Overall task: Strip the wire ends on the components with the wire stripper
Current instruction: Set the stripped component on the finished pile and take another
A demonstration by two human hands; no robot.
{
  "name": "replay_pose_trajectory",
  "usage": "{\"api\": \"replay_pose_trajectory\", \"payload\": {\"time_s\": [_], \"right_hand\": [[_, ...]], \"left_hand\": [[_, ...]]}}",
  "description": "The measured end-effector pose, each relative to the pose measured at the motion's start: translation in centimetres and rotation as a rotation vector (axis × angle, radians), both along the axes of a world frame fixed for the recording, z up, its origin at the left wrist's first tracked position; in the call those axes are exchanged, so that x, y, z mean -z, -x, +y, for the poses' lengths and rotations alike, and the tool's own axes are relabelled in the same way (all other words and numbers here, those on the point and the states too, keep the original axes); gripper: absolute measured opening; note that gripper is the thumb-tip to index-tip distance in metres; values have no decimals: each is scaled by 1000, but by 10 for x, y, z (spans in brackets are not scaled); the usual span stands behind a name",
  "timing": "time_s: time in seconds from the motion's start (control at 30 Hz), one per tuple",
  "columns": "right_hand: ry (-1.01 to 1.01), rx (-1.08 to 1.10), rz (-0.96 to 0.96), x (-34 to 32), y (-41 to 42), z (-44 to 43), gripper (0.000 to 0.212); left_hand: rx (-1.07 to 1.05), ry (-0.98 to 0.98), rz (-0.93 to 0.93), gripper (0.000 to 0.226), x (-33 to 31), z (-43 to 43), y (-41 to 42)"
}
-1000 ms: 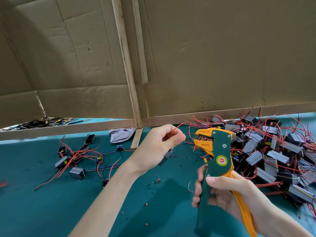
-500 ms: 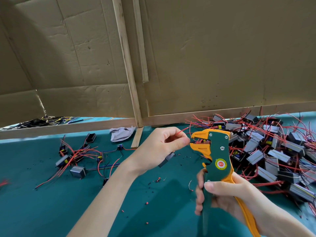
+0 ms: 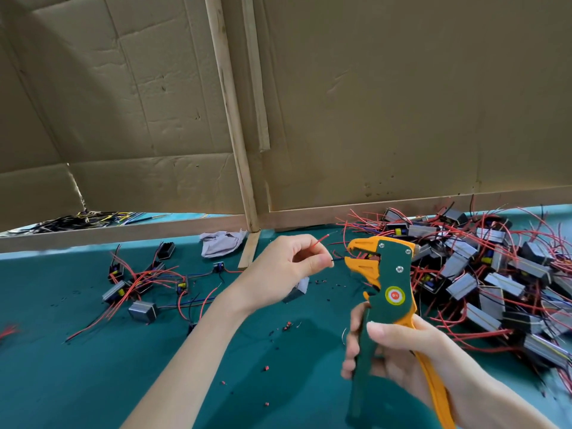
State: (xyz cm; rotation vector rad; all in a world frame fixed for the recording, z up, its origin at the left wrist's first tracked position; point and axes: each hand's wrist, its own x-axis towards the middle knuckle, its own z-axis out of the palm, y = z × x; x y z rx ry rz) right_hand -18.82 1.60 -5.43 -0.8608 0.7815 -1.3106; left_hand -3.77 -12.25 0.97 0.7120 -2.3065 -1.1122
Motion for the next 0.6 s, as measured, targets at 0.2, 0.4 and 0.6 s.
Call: {"api": "replay_pose_trajectory", "payload": {"time_s": [0.2, 0.4, 0.6], "right_hand": [[-99, 97, -59, 4, 11, -7, 44], [-229, 129, -57, 8, 12, -11, 23], [-276, 162, -84, 12, 19, -14, 13]], "left_hand": [[-206, 232, 52, 12, -10, -12, 7], [-192, 422, 204, 12, -38, -3, 75], [21, 253, 110, 40, -36, 23, 123]]}}
